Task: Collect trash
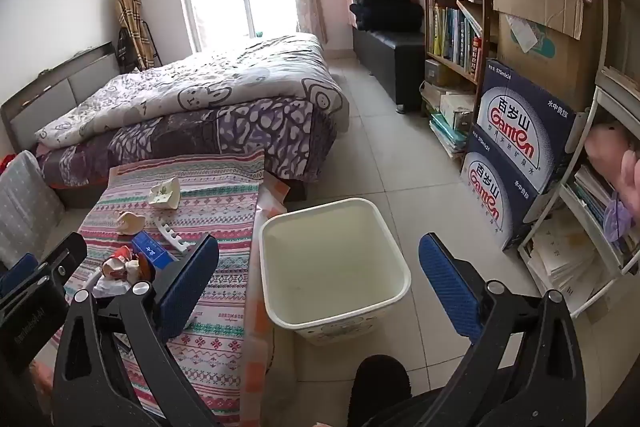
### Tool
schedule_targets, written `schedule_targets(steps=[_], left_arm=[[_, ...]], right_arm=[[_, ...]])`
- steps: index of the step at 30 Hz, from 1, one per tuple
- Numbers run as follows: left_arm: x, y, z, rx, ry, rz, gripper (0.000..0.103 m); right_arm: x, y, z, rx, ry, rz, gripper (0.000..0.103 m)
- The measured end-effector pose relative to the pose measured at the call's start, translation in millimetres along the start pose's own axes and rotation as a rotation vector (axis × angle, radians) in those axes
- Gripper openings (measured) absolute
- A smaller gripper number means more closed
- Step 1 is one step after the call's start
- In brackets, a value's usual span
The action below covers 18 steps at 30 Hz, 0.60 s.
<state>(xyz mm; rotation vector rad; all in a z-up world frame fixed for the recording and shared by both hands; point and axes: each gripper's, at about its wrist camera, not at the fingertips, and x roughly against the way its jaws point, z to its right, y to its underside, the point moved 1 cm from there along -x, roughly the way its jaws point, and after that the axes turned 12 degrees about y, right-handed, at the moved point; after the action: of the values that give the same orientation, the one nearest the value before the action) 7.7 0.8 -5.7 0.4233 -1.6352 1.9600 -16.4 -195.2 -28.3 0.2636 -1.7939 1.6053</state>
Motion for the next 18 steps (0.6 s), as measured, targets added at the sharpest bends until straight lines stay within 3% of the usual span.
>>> schedule_targets(steps=[18], left_arm=[[-1.5, 3.7, -0.3, -0.017, -0.013, -0.01, 0.096]], right_arm=[[0.2, -2.6, -4.1, 0.005, -0.005, -0.002, 0.096]])
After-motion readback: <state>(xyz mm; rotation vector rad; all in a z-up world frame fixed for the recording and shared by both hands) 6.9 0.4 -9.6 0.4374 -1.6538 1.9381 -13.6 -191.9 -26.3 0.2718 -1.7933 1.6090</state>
